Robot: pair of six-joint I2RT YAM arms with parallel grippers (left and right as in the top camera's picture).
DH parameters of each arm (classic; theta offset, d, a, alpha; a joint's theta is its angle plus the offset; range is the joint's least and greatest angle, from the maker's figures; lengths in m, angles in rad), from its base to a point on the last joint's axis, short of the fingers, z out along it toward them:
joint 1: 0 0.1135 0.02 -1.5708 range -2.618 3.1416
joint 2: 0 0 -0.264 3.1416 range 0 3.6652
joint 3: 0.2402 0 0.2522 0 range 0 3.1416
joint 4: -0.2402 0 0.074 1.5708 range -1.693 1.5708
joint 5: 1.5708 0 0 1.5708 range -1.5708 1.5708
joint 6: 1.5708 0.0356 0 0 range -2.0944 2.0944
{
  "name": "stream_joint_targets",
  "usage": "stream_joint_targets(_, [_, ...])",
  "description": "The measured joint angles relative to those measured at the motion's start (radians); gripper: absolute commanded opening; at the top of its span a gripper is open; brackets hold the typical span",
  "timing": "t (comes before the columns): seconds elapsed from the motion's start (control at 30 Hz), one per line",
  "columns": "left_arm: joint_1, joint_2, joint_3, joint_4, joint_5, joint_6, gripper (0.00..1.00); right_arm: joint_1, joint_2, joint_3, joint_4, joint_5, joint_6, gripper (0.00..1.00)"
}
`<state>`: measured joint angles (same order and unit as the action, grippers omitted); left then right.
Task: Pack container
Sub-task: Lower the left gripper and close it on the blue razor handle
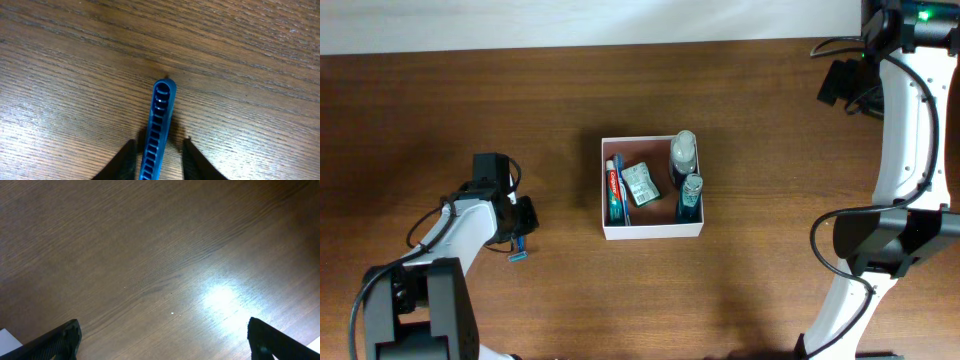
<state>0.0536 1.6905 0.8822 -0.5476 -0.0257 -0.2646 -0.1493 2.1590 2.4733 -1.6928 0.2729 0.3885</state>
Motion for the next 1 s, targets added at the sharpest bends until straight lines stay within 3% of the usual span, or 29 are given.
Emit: stream_joint_targets(1.0, [0.000, 0.000, 0.000, -0.035, 0.045, 0.004, 0.26, 0.000, 0.000, 0.000, 0.000, 0.000, 0.000, 0.98])
